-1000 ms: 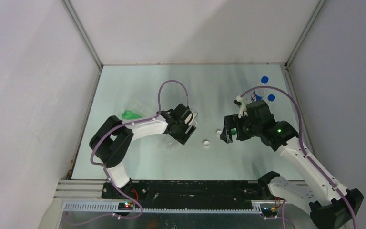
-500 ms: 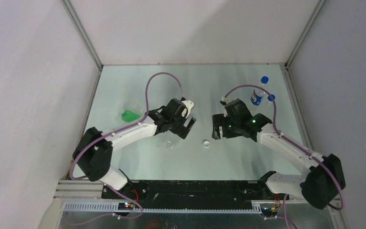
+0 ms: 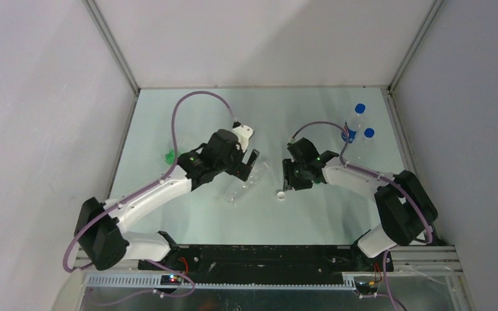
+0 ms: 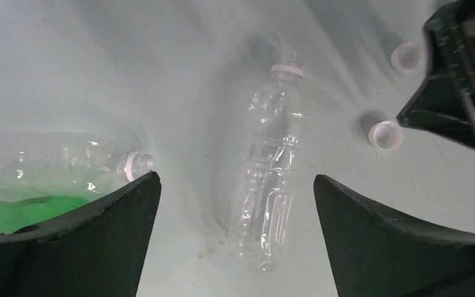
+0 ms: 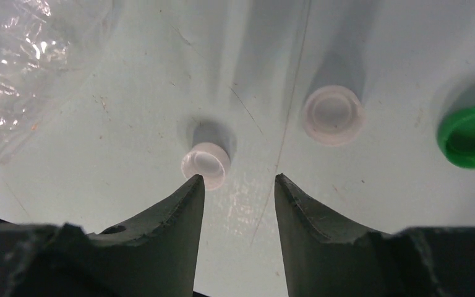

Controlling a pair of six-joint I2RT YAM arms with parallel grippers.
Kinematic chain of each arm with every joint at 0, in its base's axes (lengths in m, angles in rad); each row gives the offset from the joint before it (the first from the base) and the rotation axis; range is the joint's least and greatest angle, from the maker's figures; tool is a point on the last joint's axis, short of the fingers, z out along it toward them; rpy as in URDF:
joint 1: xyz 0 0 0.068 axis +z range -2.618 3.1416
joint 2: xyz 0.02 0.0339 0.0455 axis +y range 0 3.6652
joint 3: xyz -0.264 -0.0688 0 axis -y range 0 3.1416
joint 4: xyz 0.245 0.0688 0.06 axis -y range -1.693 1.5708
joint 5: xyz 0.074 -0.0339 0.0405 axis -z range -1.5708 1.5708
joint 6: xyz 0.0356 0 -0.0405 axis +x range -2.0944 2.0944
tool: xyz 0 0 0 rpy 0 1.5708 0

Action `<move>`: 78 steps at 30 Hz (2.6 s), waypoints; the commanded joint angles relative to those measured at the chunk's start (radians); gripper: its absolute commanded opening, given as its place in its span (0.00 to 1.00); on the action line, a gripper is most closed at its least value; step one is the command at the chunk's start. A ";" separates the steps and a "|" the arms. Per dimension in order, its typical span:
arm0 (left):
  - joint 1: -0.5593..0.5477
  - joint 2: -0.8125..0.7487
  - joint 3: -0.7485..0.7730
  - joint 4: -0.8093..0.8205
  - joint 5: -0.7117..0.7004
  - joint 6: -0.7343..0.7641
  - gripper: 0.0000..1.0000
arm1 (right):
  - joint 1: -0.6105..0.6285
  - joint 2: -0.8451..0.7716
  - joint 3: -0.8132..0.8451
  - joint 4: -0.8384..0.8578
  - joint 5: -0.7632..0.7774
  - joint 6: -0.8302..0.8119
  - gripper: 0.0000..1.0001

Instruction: Screw on the bottle caps

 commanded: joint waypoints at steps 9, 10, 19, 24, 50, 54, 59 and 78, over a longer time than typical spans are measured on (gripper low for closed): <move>-0.003 -0.169 -0.057 0.058 -0.063 0.042 1.00 | 0.018 0.148 0.032 0.082 -0.069 0.050 0.36; -0.003 -0.175 -0.061 0.060 -0.061 0.043 1.00 | 0.018 0.157 0.032 0.083 -0.076 0.050 0.35; -0.003 -0.274 -0.141 0.185 0.014 0.045 1.00 | -0.013 0.066 0.031 0.084 -0.148 0.048 0.00; -0.003 -0.337 -0.204 0.324 0.113 0.064 1.00 | -0.078 -0.078 0.011 0.133 -0.252 0.075 0.00; -0.059 -0.338 -0.327 1.067 0.714 0.160 0.89 | -0.181 -0.644 -0.161 0.752 -0.622 0.428 0.00; -0.063 -0.312 -0.312 1.135 0.733 0.147 0.84 | -0.148 -0.638 -0.161 0.785 -0.641 0.439 0.00; -0.063 -0.294 -0.299 1.156 0.775 0.136 0.77 | -0.116 -0.631 -0.162 0.801 -0.645 0.443 0.00; -0.063 -0.299 -0.287 1.149 0.815 0.115 0.49 | -0.067 -0.596 -0.161 0.820 -0.624 0.449 0.00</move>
